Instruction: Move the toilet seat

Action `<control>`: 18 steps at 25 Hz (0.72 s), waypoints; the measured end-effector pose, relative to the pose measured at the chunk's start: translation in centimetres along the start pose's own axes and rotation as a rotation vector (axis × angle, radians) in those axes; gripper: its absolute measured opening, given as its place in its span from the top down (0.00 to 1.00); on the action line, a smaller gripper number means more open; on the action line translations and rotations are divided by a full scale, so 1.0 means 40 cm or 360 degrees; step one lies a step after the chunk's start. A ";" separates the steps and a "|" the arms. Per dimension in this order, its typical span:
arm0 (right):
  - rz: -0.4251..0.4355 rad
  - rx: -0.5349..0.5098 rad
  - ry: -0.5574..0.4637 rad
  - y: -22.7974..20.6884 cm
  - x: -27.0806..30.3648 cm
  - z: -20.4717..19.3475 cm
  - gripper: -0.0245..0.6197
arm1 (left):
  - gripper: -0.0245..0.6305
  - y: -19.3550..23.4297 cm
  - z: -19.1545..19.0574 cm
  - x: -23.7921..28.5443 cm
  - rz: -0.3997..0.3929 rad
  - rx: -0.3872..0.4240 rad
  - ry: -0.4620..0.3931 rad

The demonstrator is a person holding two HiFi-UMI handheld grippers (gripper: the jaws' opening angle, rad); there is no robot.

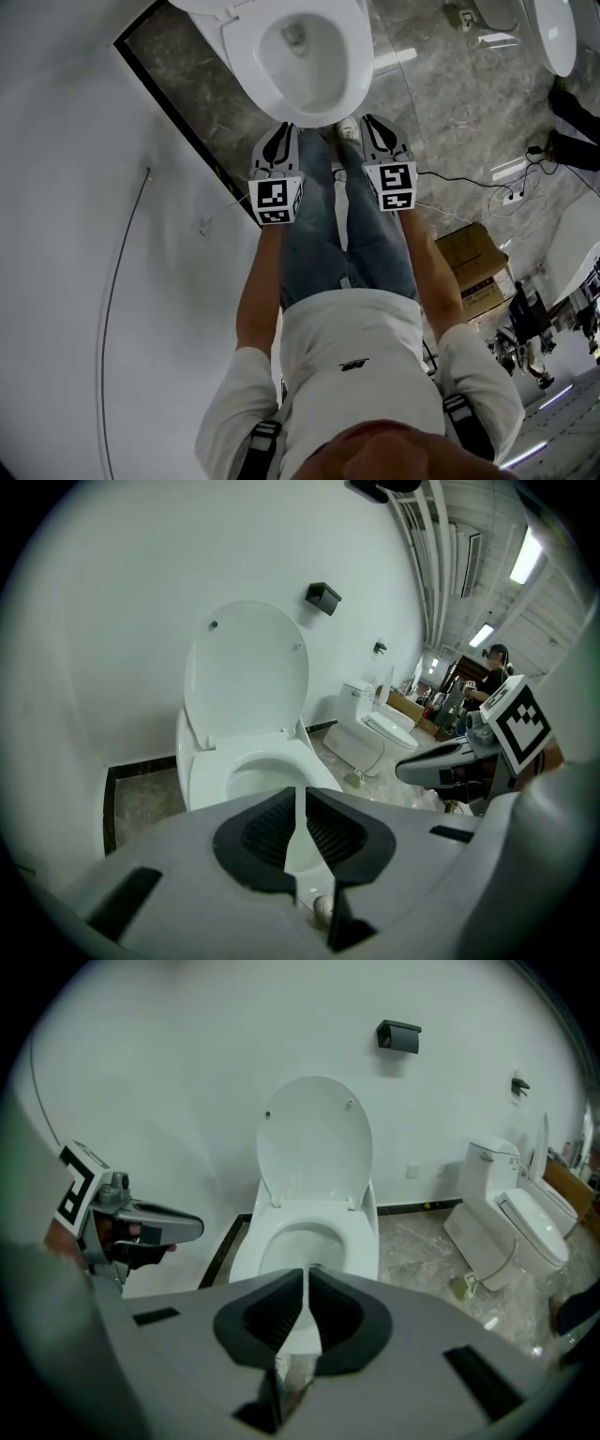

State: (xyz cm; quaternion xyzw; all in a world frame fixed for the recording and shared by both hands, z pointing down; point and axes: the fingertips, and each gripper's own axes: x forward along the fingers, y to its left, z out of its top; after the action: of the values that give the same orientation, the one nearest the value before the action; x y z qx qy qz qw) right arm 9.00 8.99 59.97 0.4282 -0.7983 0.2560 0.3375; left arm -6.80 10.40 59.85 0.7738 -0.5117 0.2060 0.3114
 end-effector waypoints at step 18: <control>-0.0027 0.0147 0.0151 -0.025 0.148 -0.177 0.91 | 0.91 0.059 -0.199 0.112 0.0049 -0.0107 0.0151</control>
State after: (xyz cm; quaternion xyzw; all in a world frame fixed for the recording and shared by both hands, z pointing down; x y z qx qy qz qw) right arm 9.73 10.40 69.12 0.4375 -0.7650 0.3097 0.3570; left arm -7.24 12.26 69.07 0.7444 -0.5148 0.2299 0.3577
